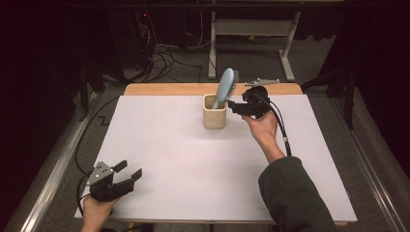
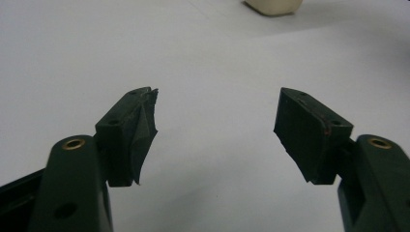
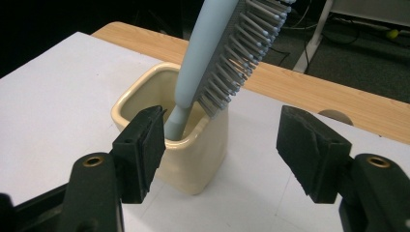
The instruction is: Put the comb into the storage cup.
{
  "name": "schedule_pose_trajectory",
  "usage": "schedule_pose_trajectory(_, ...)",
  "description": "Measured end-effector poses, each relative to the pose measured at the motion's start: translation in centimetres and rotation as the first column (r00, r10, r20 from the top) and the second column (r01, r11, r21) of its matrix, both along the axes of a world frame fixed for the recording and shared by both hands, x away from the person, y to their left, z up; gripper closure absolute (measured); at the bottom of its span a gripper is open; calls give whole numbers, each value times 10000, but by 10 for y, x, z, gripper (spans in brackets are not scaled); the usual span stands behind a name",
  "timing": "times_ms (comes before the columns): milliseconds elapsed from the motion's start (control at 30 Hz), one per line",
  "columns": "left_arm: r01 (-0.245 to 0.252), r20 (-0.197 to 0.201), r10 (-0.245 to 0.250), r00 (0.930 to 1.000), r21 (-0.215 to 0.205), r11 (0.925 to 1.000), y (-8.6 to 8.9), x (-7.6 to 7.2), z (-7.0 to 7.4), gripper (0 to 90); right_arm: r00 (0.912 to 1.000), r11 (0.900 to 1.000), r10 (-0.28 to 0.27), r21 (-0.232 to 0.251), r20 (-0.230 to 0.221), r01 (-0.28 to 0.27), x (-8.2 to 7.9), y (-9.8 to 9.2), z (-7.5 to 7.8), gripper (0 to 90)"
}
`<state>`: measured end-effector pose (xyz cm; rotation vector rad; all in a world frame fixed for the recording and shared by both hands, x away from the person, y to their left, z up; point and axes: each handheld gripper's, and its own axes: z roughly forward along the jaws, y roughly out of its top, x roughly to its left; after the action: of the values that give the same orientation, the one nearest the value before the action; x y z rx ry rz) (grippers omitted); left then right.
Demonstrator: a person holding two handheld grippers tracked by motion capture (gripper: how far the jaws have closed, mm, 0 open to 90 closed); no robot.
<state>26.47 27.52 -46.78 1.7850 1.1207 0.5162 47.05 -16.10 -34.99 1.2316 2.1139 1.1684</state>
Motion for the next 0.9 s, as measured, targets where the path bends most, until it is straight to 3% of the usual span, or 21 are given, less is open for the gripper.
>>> schedule_pose_trajectory(900, -59, -8, 59, 10000, -31, 10000, 0, 0, 0, 315, 10000, 10000, -9, -12, 42, 10, -14, -19, -3, 350)
